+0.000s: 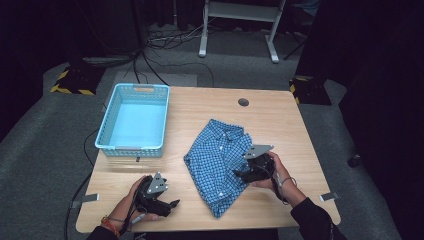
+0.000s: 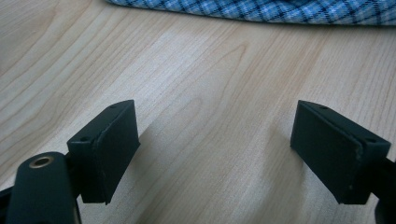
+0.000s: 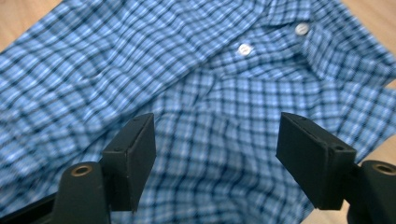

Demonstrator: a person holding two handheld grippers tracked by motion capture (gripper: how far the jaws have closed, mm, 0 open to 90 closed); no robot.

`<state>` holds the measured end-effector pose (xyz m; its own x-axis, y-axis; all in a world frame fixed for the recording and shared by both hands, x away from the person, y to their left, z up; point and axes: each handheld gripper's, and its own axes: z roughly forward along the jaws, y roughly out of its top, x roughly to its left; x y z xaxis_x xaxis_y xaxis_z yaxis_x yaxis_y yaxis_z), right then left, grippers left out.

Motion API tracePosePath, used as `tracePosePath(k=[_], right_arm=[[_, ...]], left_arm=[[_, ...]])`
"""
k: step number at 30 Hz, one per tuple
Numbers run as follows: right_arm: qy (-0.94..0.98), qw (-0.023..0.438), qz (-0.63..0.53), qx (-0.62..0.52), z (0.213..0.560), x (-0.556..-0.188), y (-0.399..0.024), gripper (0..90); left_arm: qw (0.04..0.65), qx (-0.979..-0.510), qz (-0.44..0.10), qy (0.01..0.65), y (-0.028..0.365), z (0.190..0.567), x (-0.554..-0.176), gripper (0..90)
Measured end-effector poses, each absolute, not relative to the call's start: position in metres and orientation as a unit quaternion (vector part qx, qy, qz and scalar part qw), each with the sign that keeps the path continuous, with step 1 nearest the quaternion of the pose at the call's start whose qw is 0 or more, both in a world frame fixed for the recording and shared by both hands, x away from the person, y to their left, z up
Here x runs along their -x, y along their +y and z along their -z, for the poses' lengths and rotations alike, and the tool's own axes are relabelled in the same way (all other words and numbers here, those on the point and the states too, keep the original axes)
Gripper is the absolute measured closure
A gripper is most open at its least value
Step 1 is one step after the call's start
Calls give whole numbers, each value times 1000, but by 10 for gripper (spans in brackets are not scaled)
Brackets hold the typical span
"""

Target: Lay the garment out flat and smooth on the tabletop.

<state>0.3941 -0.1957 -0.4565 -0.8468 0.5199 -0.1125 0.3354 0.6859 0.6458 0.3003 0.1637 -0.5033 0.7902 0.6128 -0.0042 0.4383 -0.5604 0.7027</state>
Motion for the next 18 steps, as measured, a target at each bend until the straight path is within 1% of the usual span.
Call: tracePosePath(k=[9,15,18], right_arm=[[917,127,-302,-227,473,-379,-198,273],[917,124,-300,-231,483,-377,-201,268],[914,118,-310,-233,484,-378,-205,268]], left_arm=[[359,-873,-124,306,160,503,-299,150],[357,-874,-122,307,155,503,-299,149],[346,-879,-120,306,150,500,-300,150]])
